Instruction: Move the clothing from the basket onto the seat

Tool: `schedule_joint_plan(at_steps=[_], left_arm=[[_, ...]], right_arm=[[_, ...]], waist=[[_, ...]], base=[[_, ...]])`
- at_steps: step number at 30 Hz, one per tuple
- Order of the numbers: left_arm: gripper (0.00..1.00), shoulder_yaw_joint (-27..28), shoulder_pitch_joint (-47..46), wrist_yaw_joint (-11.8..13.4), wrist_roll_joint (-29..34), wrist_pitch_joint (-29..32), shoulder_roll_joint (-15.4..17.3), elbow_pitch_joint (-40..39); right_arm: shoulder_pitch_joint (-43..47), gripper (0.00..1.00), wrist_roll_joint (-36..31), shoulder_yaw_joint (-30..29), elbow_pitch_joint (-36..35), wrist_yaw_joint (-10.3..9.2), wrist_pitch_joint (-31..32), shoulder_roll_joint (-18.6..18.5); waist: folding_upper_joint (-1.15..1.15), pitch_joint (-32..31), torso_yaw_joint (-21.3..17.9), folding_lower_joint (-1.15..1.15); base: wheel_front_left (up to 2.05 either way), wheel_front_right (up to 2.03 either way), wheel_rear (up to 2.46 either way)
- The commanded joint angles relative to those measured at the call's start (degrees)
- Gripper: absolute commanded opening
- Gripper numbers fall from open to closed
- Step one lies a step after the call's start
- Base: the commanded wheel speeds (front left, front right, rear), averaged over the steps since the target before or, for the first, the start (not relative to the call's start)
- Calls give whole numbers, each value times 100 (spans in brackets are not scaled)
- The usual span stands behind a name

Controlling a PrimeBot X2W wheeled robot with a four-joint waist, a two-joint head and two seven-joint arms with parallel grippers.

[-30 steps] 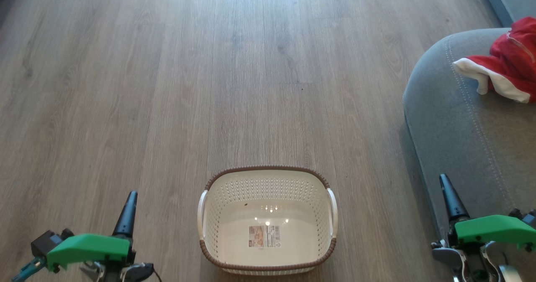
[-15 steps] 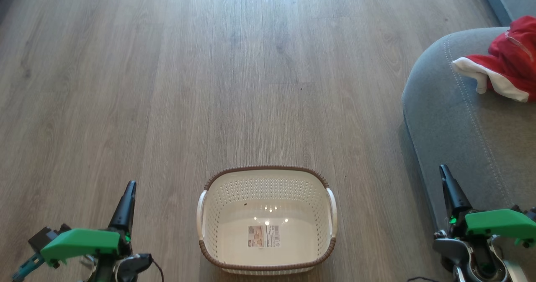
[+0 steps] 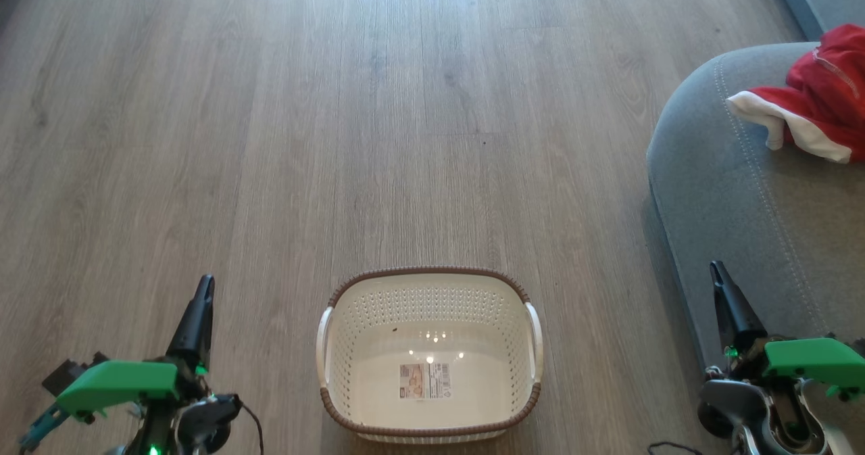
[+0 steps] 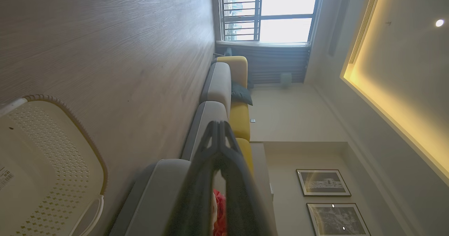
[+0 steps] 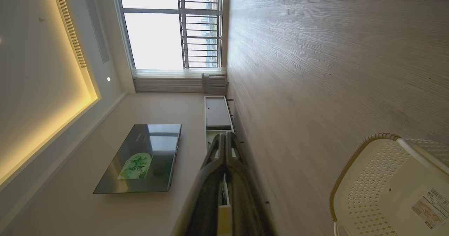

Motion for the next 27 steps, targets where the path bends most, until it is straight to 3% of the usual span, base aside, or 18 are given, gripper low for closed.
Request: schedule_joint_plan(at_steps=[1, 27], left_arm=[[0, 212, -277, -55, -33, 45, 44, -204], [0, 211, -277, -55, -34, 45, 44, -205]], right_arm=[[-319, 0, 31, 100, -223, 0, 26, -33], [-319, 0, 32, 100, -223, 0, 26, -33]], waist=[[0, 0, 0, 0], [0, 0, 0, 0]], base=[[0, 0, 0], [0, 0, 0]])
